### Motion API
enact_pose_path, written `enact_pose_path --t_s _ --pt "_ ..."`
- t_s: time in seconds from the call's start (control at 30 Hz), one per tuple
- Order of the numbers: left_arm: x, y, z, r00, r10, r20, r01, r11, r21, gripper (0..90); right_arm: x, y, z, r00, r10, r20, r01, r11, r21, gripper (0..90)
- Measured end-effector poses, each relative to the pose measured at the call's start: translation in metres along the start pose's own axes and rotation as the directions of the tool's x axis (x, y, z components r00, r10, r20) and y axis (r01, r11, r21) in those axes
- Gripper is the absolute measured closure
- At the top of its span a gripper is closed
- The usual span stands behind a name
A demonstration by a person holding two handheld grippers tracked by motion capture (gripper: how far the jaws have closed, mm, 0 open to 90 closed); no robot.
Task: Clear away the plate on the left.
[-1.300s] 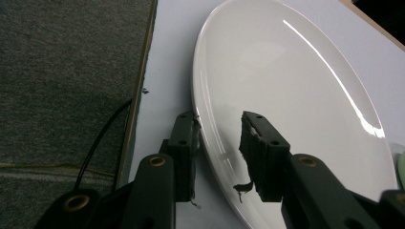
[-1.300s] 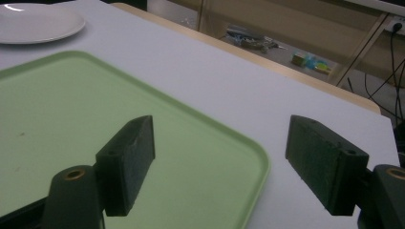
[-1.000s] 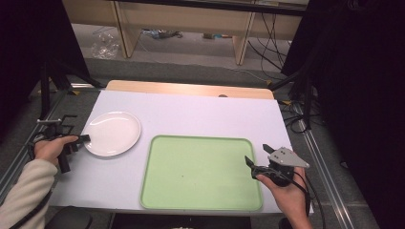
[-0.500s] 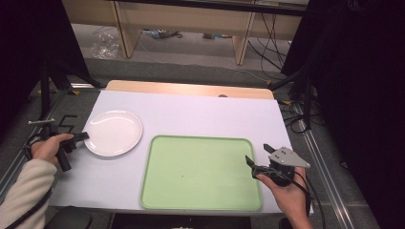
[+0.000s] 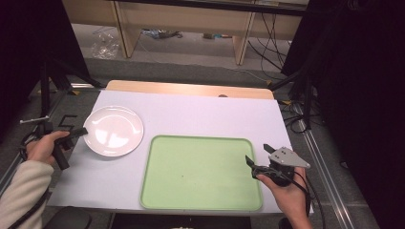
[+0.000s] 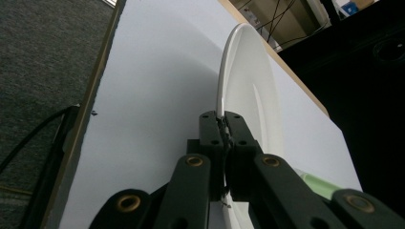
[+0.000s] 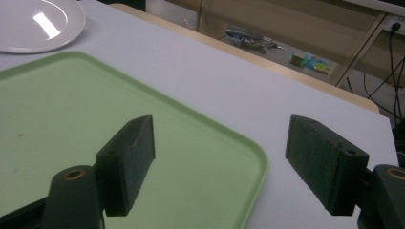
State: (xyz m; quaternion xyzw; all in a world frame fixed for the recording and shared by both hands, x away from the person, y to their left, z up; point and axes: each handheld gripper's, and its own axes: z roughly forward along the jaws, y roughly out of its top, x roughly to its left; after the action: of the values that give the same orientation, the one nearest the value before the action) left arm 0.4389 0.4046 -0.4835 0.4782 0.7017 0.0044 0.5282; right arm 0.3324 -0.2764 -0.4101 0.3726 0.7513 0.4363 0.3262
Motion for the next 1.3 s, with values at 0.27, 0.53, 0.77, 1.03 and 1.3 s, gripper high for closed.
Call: enact_pose_path --t_s 0.27,0.53,0.77,1.03,1.3 --pt "0.0011 -0.0004 -0.0002 0.9988 -0.042 0.023 0.042 0.9991 0.001 87.3 -0.0004 0.0001 -0.0007 1.0 0.001 -0.002 -0.001 1.0 0.005 26.1" --pt "0.0053 -0.0018 -0.0013 0.9959 -0.069 0.059 0.07 0.9974 -0.017 87.0 0.0002 0.0005 -0.0008 1.0 0.003 -0.003 -0.003 1.0 0.003 26.1" --pt "0.006 -0.0018 -0.0034 0.9937 -0.099 0.053 0.099 0.995 -0.008 86.8 -0.0003 0.0005 -0.0013 1.0 -0.001 0.001 0.001 1.0 0.004 26.1" --pt "0.0043 -0.0019 -0.0036 0.9883 -0.114 0.102 0.117 0.9925 -0.033 86.7 -0.0003 0.0005 -0.0012 1.0 -0.001 0.001 0.001 1.0 0.004 26.1" --pt "0.0002 -0.0012 -0.0053 0.9895 -0.111 0.093 0.114 0.993 -0.032 86.5 -0.0005 0.0001 -0.0008 1.0 0.001 0.001 -0.001 1.0 0.003 26.1"
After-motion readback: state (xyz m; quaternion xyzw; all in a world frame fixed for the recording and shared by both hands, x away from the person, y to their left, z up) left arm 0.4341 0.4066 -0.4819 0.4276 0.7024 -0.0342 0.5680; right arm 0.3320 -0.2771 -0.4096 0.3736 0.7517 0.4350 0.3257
